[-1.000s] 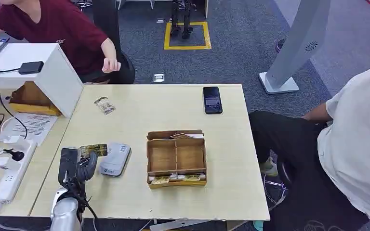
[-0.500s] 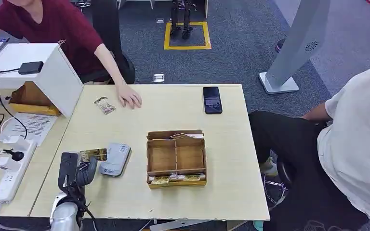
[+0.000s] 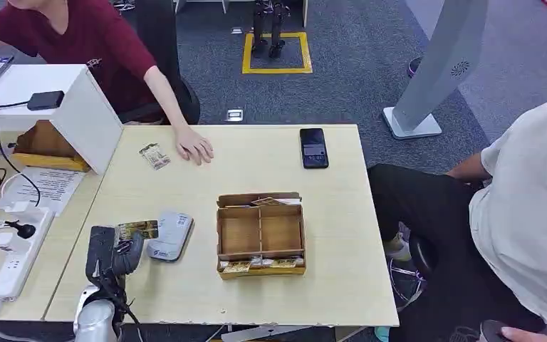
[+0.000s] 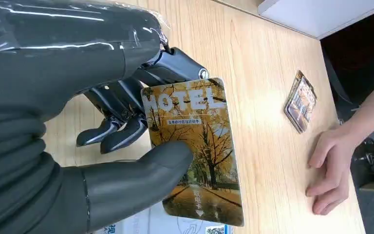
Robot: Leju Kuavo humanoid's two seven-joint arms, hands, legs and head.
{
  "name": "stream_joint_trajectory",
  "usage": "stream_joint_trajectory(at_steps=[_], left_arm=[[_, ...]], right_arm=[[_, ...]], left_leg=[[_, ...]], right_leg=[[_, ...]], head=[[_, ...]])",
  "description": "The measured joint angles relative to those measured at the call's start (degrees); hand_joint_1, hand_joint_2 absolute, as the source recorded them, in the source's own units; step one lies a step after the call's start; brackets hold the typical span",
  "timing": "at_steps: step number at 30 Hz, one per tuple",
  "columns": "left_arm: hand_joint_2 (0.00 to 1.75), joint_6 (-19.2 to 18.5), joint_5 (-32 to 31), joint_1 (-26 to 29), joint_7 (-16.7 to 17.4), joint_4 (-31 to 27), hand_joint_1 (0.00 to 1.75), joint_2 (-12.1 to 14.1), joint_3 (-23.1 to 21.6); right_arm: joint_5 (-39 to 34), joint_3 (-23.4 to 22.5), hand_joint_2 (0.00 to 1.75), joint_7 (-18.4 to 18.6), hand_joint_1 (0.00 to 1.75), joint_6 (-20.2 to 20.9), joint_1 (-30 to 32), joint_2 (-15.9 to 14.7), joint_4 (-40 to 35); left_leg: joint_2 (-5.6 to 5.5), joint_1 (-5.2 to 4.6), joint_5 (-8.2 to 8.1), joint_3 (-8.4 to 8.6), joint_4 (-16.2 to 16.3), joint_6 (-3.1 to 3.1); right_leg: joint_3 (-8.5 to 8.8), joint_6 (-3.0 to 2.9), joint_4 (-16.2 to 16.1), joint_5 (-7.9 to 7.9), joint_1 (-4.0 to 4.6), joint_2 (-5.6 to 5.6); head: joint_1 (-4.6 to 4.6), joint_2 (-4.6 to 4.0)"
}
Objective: Pass the card to the sensor for recognition and then transmit it.
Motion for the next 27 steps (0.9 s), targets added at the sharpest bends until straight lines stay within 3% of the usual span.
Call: stream_joint_trajectory(at_steps=[11,27], left_arm=[[1.75,0.66,-3.63,0.09,0.02,-0.02,1.75,-0.90,-0.55],[1.75,3.47,-10.38,-0.06,0.94,0.09,1.75,-2.56,-4.90]], right_arm=[[0.50,-0.26,1.75,0.22,0.00,0.00,-0.02,0.00,0.00],[1.00,-0.40,1.75,0.44,0.00,0.17,-0.13,0.00,0.00]], left_leg=[[0.00,0.00,0.00,0.01,0.00,0.00],[0.01,0.00,0.00,0.02,0.00,0.00]], right_leg=[[0.00,0.00,-0.01,0.00,0.00,0.00],[-0.01,0.00,-0.01,0.00,0.00,0.01]], head=[[0.00,0.00],[0.00,0.00]])
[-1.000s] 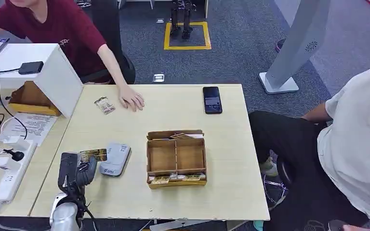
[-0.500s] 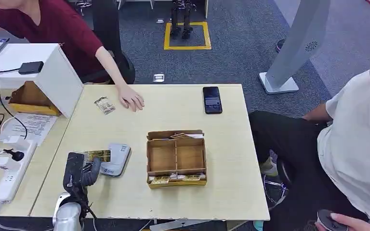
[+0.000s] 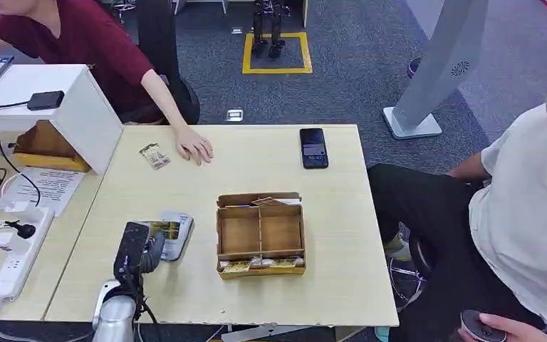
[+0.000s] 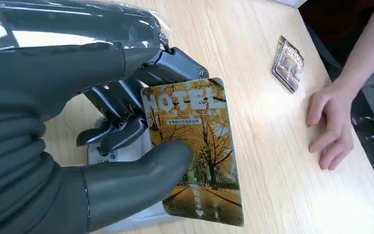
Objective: Pass the card to the sensor for recognition and then transmit it.
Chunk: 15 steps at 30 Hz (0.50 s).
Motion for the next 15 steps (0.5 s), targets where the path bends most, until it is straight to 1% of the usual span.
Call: stream_joint_trajectory(at_steps=[7,15], left_arm=[[1.75,2.23,-3.50,-0.69,0.57,0.83,1.75,0.07,-1.29],[1.75,3.56,-5.01,-2.37,1.20,1.79,1.75,0.55,-1.29]], right_arm=[[0.13,-0.02,1.75,0.00,0.00,0.09,-0.11,-0.02,0.00],[0.66,-0.02,1.75,0.11,0.00,0.26,-0.16,0.00,0.00]], left_leg=[[0.00,0.00,0.00,0.00,0.00,0.00],[0.00,0.00,0.00,0.00,0.00,0.00]], right_leg=[[0.00,0.00,0.00,0.00,0.00,0.00],[0.00,0.00,0.00,0.00,0.00,0.00]], head=[[0.00,0.00],[0.00,0.00]])
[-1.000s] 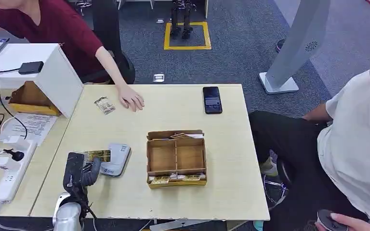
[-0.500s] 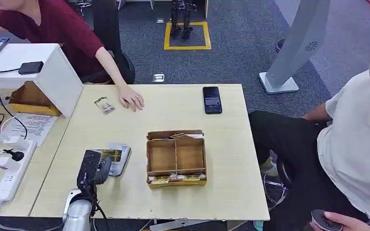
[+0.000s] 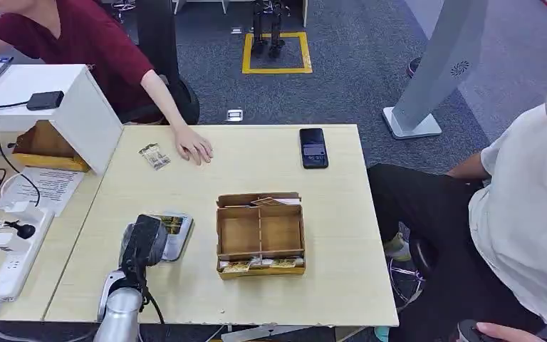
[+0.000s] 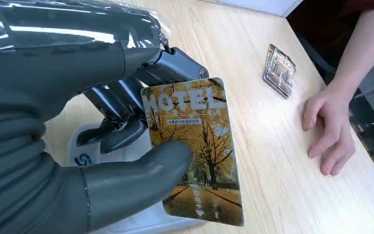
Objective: Pass the card to the sensor for recognition and then transmit it.
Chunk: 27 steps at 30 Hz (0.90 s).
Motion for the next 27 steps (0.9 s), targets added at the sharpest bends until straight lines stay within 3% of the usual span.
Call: stream_joint_trajectory(at_steps=[27], left_arm=[[1.75,1.53,-1.93,-0.66,0.09,0.74,1.75,0.48,0.02]], right_arm=[[0.24,0.00,1.75,0.07,0.00,0.00,-0.02,-0.02,0.00]], left_leg=[[0.00,0.00,0.00,0.00,0.00,0.00]], right_leg=[[0.00,0.00,0.00,0.00,0.00,0.00]], head=[[0.00,0.00]])
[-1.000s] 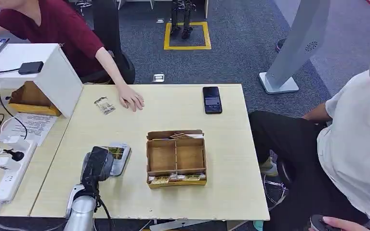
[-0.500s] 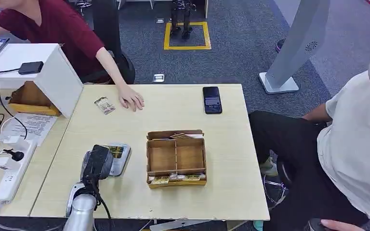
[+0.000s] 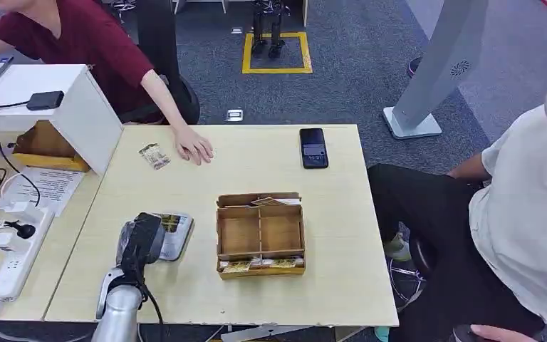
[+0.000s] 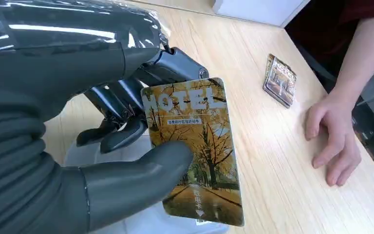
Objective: Pass the card to the sensor for recognition and then transmit it.
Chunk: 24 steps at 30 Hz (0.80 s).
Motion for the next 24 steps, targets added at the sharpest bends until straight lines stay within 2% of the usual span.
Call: stream_joint_trajectory(at_steps=[9,16,24], left_arm=[[1.75,1.07,-3.19,-0.20,0.33,0.79,1.75,0.52,0.09],[1.75,3.52,-8.02,-0.43,1.64,0.79,1.75,0.52,0.09],[1.75,3.74,-10.23,-0.98,1.90,1.42,1.75,0.52,0.09]], right_arm=[[0.07,-0.07,1.75,0.02,0.00,-0.02,0.01,0.00,0.00],[0.15,-0.13,1.75,-0.04,0.00,-0.07,0.01,0.00,0.00],[0.17,-0.35,1.75,-0.02,0.00,-0.11,0.03,0.00,0.00]], left_leg=[[0.00,0.00,0.00,0.00,0.00,0.00],[0.00,0.00,0.00,0.00,0.00,0.00],[0.00,0.00,0.00,0.00,0.00,0.00]], right_leg=[[0.00,0.00,0.00,0.00,0.00,0.00],[0.00,0.00,0.00,0.00,0.00,0.00],[0.00,0.00,0.00,0.00,0.00,0.00]], head=[[0.00,0.00],[0.00,0.00],[0.00,0.00]])
